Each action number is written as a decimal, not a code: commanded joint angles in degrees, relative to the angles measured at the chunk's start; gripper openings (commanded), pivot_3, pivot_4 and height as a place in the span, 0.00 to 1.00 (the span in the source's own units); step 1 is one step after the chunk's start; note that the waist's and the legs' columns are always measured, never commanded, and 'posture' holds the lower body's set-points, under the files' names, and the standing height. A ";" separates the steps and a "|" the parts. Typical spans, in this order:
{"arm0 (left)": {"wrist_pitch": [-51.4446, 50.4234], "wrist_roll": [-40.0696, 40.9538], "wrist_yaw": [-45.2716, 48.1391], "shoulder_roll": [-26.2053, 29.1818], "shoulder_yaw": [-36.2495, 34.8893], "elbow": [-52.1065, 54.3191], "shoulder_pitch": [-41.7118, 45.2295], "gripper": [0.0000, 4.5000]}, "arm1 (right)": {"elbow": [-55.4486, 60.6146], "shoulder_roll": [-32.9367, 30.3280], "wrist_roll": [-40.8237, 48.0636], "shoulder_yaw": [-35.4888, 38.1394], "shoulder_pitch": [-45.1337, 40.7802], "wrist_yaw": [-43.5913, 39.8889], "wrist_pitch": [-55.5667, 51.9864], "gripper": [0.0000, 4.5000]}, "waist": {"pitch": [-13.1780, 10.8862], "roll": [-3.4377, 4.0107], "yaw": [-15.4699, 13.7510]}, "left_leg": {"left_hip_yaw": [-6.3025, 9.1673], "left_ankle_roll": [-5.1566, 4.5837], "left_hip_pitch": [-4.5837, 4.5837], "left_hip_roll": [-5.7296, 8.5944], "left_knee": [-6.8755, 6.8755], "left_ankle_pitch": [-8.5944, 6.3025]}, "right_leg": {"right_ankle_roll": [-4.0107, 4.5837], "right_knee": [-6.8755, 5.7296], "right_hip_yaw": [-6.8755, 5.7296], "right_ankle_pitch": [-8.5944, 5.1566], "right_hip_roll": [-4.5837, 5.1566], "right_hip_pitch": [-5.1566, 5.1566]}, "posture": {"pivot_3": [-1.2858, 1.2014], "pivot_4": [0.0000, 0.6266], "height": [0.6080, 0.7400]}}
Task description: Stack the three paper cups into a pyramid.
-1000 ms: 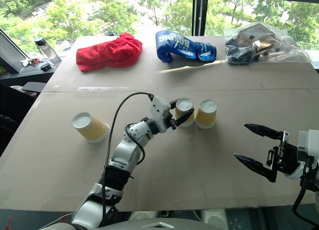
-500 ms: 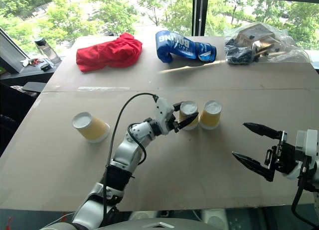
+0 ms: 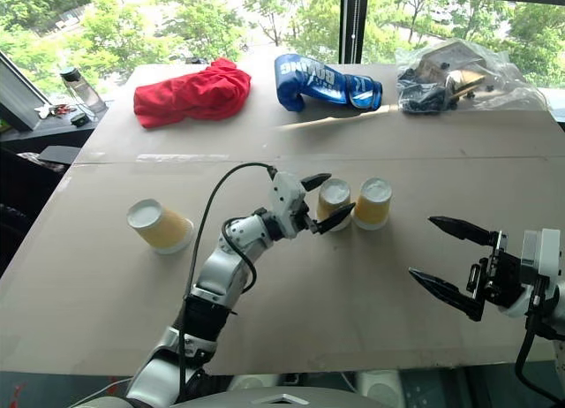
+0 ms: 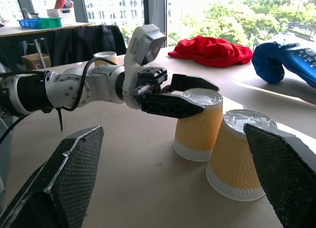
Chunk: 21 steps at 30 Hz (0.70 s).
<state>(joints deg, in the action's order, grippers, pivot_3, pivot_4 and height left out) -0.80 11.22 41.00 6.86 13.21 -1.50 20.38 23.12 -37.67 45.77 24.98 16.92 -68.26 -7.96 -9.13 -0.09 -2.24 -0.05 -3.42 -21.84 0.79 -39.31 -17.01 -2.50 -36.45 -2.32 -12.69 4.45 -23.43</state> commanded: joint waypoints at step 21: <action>-24.34 6.64 -20.57 11.90 -15.11 52.31 -17.43 0.99 | -4.70 -0.60 4.70 -1.55 -6.84 -3.30 -4.62 1.00 | 0.00 0.01 0.29 | 0.01 0.01 0.06 -0.04 -0.03 0.00 | 0.01 -0.06 0.08 -0.01 0.11 0.01 | 0.52 0.24 0.98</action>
<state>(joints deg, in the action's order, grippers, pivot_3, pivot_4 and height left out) -25.43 20.88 24.97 19.66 -1.32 44.63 5.84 18.47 -37.35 49.53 23.64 11.22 -70.16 -12.19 -9.13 -0.09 -1.95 -0.04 -3.41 -21.78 0.75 -39.34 -17.00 -2.49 -36.50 -2.24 -12.69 4.58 -23.41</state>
